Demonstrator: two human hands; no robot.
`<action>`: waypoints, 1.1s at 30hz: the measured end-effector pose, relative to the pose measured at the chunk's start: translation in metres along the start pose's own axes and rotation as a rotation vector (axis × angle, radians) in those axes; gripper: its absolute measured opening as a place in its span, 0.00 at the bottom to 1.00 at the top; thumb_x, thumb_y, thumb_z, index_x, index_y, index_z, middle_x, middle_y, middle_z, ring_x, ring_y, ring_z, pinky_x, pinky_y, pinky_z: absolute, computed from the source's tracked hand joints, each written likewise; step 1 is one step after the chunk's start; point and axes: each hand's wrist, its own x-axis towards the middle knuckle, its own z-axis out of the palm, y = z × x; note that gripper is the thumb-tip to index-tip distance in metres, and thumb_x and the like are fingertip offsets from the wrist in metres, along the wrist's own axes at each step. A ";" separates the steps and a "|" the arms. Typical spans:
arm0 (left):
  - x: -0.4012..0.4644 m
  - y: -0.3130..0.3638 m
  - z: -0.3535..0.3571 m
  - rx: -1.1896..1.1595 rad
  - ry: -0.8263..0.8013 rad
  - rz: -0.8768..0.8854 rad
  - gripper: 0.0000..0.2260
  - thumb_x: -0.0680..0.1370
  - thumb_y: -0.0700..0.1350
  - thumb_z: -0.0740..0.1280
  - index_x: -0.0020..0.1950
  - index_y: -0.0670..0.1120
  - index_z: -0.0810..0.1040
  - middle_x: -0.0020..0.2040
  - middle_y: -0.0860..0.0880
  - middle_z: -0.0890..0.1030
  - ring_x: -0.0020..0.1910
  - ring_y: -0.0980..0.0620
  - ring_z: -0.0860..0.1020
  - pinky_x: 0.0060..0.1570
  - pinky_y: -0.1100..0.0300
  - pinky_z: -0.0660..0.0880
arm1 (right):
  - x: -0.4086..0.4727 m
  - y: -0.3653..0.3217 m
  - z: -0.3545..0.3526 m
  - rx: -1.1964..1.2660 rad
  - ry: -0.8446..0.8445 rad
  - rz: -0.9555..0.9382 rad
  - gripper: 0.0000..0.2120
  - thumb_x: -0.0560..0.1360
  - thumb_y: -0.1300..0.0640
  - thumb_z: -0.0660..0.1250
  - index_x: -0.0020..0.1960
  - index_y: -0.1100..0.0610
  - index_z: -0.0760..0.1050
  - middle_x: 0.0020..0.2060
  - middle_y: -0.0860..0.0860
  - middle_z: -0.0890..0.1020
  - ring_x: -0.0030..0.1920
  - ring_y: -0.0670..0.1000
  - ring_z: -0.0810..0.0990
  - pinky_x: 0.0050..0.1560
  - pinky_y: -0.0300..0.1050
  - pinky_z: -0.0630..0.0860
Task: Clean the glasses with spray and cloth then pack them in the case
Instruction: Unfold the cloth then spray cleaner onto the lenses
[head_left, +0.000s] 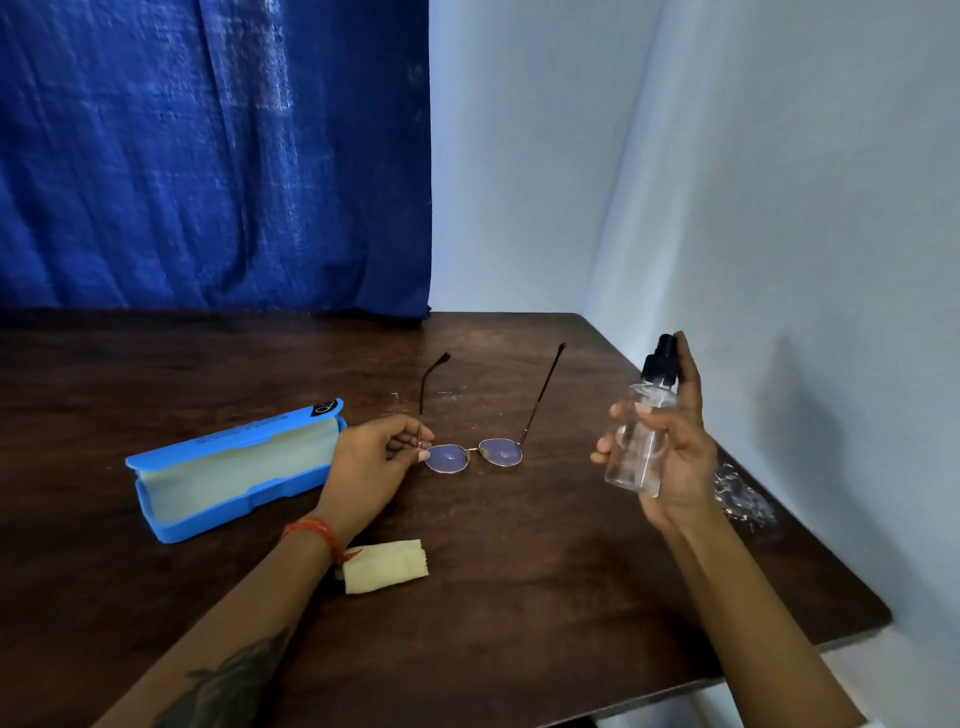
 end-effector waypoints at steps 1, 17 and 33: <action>0.001 0.002 -0.001 0.005 0.013 0.004 0.08 0.70 0.35 0.71 0.44 0.47 0.80 0.39 0.54 0.81 0.39 0.59 0.79 0.41 0.77 0.71 | -0.002 -0.001 0.002 0.043 -0.034 0.006 0.37 0.65 0.66 0.58 0.68 0.37 0.64 0.32 0.56 0.77 0.22 0.55 0.76 0.26 0.45 0.78; 0.021 0.007 -0.002 0.055 0.301 0.273 0.07 0.69 0.33 0.70 0.43 0.44 0.81 0.40 0.55 0.80 0.41 0.58 0.77 0.43 0.68 0.74 | -0.008 0.017 0.056 -0.595 -0.059 -0.151 0.42 0.69 0.68 0.68 0.69 0.32 0.56 0.30 0.54 0.80 0.25 0.57 0.79 0.32 0.52 0.81; 0.023 0.004 -0.001 0.052 0.329 0.323 0.05 0.70 0.33 0.70 0.43 0.41 0.81 0.41 0.47 0.82 0.42 0.58 0.76 0.44 0.71 0.73 | 0.000 0.051 0.076 -1.186 -0.090 -0.197 0.37 0.65 0.61 0.67 0.68 0.39 0.59 0.28 0.46 0.73 0.27 0.45 0.71 0.35 0.43 0.75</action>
